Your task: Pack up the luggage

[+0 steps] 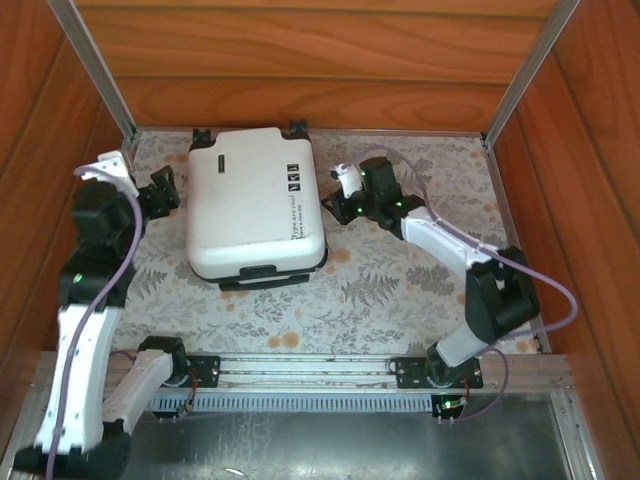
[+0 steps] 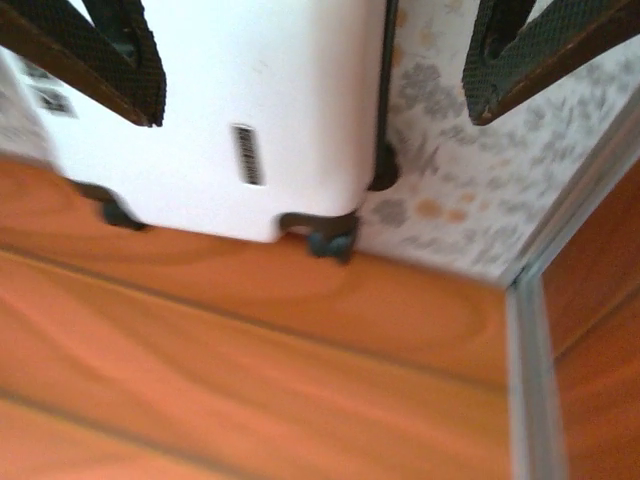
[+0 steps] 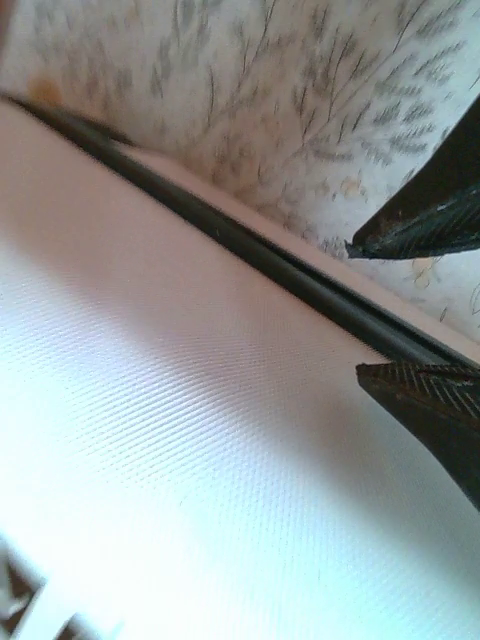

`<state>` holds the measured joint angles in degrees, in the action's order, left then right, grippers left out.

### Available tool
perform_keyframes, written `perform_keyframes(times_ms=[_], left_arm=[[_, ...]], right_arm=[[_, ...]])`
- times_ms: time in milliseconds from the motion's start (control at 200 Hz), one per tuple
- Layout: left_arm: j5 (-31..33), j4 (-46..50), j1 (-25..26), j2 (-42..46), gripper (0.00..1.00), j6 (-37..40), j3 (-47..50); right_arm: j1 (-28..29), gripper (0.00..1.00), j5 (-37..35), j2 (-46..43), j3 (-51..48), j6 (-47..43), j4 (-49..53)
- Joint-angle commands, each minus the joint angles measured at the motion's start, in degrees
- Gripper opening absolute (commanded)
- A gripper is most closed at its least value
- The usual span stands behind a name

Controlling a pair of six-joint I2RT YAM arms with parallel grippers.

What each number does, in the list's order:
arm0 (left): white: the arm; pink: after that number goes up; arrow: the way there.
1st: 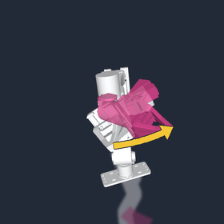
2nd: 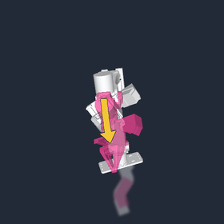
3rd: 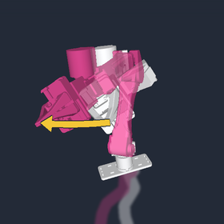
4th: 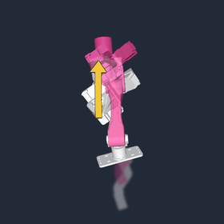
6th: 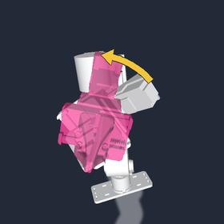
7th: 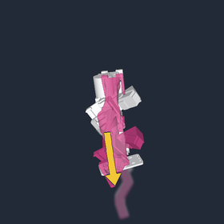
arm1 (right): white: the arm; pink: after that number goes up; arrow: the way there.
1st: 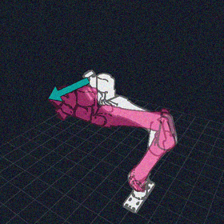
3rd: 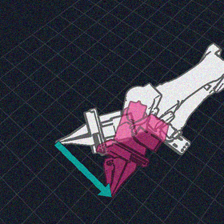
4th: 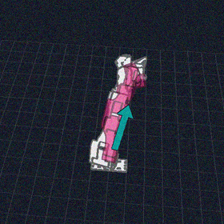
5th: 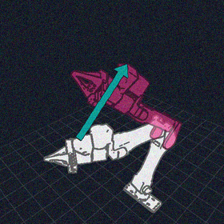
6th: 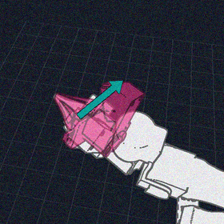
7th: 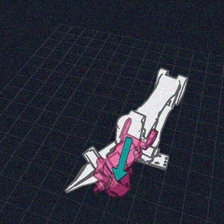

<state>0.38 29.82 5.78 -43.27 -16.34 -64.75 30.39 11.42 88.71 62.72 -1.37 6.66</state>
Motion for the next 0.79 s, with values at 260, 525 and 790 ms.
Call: perform_keyframes(times_ms=[260,525,790], left_arm=[[-11.2,20.0,31.5,-0.6,0.71,20.9,0.7],[16.1,23.7,62.2,-22.2,0.69,18.8,0.1],[18.1,23.5,67.5,-32.7,0.69,10.9,2.6]], right_arm=[[-10.3,0.56,-13.9,-20.4,-11.3,10.8,2.7],[-11.0,0.57,-12.7,-26.5,-14.7,12.3,7.6],[-11.0,0.6,-12.5,-28.6,-16.8,11.1,8.0]])
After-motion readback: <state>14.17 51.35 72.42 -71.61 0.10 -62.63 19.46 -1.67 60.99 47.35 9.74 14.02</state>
